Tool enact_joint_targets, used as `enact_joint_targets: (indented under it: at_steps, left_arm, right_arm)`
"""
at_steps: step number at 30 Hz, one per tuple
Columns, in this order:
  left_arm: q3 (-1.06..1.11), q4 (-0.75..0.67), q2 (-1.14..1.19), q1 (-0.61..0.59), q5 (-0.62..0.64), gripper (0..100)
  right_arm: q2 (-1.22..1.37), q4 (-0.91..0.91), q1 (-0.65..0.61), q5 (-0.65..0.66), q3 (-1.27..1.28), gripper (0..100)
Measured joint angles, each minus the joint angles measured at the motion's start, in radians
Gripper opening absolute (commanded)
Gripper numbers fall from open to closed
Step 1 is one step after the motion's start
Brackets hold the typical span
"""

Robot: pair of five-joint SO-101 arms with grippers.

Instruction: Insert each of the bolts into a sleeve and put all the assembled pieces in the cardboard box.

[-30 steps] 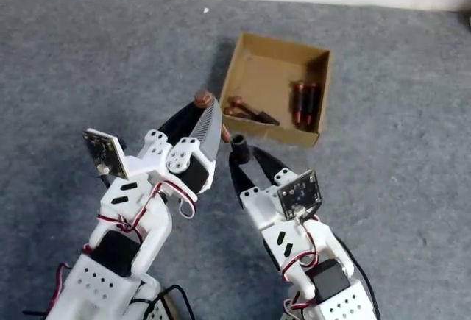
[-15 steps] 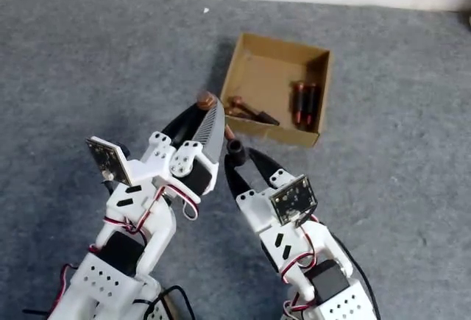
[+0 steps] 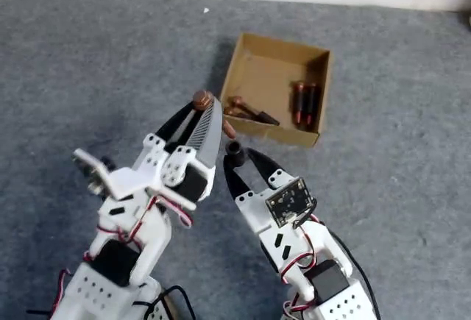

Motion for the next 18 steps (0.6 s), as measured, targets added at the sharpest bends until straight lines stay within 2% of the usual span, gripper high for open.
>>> enact_joint_targets:
  at_steps: [6, 9, 18]
  left_arm:
    - [0.000, 0.186, -0.143, 0.110, -0.061, 1]
    - [0.017, 0.218, -0.150, 0.160, -0.087, 1]
    - [0.049, 0.149, -0.149, 0.051, -0.091, 1]
  right_arm:
    - [0.000, 0.000, 0.000, 0.000, 0.000, 0.5]
    - [0.000, 0.000, 0.000, 0.000, 0.000, 0.5]
    - [0.000, 0.000, 0.000, 0.000, 0.000, 0.5]
